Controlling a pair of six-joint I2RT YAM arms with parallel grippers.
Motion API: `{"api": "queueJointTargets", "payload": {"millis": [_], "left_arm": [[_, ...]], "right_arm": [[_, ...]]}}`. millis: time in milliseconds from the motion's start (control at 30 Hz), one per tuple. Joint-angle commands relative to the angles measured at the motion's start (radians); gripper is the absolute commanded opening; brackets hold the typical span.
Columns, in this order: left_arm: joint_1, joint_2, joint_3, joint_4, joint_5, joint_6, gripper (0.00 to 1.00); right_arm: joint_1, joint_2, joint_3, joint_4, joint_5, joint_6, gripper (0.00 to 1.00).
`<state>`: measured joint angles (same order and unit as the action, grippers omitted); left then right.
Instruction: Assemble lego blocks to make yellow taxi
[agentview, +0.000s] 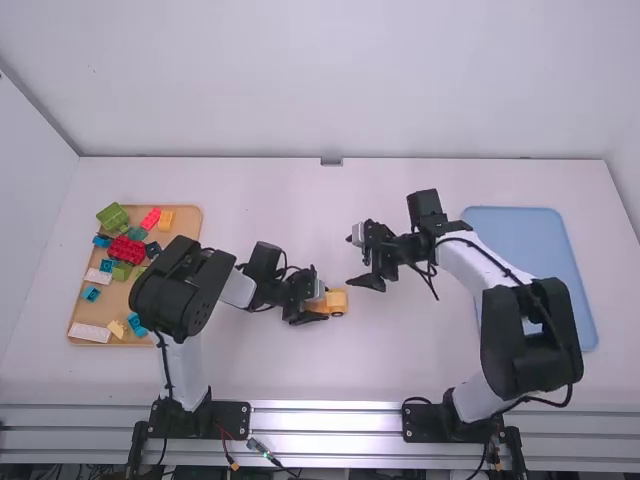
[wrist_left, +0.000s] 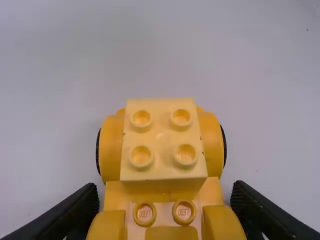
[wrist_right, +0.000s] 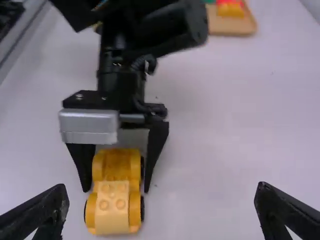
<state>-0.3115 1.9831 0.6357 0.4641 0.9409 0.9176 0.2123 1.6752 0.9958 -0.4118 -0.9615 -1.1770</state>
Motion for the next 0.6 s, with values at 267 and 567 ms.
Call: {"api": "queueJointTargets", "payload": {"millis": [267,567], "left_arm": [[0.032,-0.084,0.007,-0.019,0.011,-0.058,0.99],[0.299,-0.515,0.007,-0.342,-0.111,-0.256,0.99]], "right_arm": [[-0.029,-0.008,0.004,0.014,0.123,0.179,0.99],[-0.029,-0.008,0.004,0.063,0.155,0.179,0.99]]}}
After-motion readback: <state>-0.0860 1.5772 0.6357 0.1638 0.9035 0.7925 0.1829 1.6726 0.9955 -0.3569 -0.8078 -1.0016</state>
